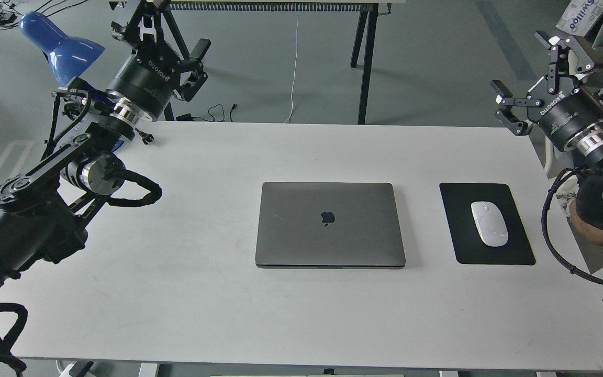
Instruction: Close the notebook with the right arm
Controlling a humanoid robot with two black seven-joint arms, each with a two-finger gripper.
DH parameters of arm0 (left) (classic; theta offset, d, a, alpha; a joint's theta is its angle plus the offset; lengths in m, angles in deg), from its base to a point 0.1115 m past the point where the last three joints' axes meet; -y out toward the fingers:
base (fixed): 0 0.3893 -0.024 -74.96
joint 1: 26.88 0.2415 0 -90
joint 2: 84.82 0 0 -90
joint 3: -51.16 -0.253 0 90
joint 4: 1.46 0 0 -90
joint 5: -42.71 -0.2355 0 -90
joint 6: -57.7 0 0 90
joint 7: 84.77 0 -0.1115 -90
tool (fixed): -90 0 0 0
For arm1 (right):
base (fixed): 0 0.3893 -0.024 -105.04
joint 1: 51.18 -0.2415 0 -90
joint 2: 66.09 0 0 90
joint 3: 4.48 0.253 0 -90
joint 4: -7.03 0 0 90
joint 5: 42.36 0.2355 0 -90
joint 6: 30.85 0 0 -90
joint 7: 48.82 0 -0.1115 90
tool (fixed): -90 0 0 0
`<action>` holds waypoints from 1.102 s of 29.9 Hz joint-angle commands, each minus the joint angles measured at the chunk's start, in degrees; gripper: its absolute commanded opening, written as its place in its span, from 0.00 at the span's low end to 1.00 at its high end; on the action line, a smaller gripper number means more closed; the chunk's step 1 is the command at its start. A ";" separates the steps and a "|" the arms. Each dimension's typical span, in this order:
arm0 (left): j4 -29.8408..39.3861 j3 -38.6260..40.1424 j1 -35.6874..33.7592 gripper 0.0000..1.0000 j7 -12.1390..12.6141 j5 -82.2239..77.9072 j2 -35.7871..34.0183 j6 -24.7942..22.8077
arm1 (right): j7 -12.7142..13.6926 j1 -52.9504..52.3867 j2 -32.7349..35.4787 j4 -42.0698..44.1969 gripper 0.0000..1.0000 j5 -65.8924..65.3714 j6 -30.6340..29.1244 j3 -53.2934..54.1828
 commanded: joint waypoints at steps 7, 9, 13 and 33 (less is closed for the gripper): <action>0.00 -0.09 0.10 1.00 0.00 -0.01 0.04 -0.04 | 0.18 -4.23 0.60 0.25 1.00 -5.80 -0.18 -0.68; 0.00 -0.09 0.01 1.00 0.00 -0.01 -0.05 -0.04 | 0.27 -5.63 0.60 0.26 1.00 -6.06 -0.09 -1.81; 0.00 -0.09 0.10 1.00 0.00 -0.01 -0.05 -0.04 | 0.27 -9.15 0.07 0.17 1.00 -8.26 -0.09 -5.68; 0.09 -0.53 0.01 1.00 0.00 -0.45 -0.05 -0.04 | 0.45 -11.35 0.25 0.17 1.00 -11.34 0.08 -7.53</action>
